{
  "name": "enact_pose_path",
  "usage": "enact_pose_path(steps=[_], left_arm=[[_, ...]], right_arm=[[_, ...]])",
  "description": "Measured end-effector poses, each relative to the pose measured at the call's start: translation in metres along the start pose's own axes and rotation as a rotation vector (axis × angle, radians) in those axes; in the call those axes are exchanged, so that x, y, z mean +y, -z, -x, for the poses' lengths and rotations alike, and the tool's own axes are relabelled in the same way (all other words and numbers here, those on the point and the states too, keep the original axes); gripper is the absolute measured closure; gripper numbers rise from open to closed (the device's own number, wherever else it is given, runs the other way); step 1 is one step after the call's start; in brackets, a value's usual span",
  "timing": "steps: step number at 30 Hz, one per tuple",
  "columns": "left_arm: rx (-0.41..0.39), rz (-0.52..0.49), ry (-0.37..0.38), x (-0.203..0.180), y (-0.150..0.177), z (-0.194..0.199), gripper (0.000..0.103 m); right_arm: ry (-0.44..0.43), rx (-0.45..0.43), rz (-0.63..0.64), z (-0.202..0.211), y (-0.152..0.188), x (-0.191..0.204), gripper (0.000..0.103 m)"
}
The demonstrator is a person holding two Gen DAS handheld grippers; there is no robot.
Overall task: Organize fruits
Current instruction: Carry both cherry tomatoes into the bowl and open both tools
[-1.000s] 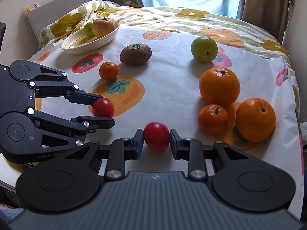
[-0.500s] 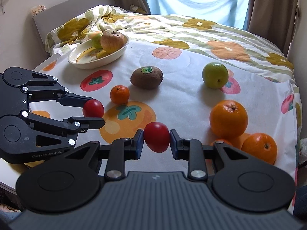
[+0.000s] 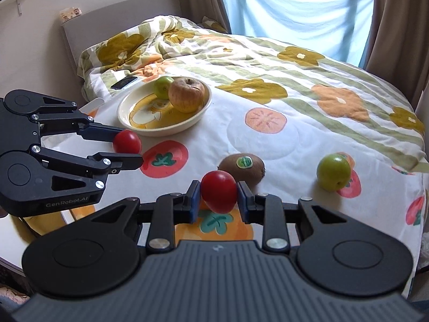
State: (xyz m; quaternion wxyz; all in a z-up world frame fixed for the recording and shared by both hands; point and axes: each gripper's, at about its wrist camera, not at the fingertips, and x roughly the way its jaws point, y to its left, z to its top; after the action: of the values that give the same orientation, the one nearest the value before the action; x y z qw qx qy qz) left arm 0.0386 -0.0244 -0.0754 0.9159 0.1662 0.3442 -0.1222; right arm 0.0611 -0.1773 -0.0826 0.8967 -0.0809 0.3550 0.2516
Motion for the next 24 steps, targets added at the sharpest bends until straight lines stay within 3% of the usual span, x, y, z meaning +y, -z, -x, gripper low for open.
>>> enact_pose_path(steps=[10, 24], left_arm=[[0.014, 0.032, -0.052, 0.072, -0.013, -0.004, 0.066], [0.074, 0.015, -0.031, 0.165, -0.010, -0.073, 0.066]], right_arm=[[-0.039, -0.012, 0.021, -0.032, -0.062, 0.041, 0.059], [-0.030, 0.039, -0.073, -0.123, -0.113, 0.080, 0.059]])
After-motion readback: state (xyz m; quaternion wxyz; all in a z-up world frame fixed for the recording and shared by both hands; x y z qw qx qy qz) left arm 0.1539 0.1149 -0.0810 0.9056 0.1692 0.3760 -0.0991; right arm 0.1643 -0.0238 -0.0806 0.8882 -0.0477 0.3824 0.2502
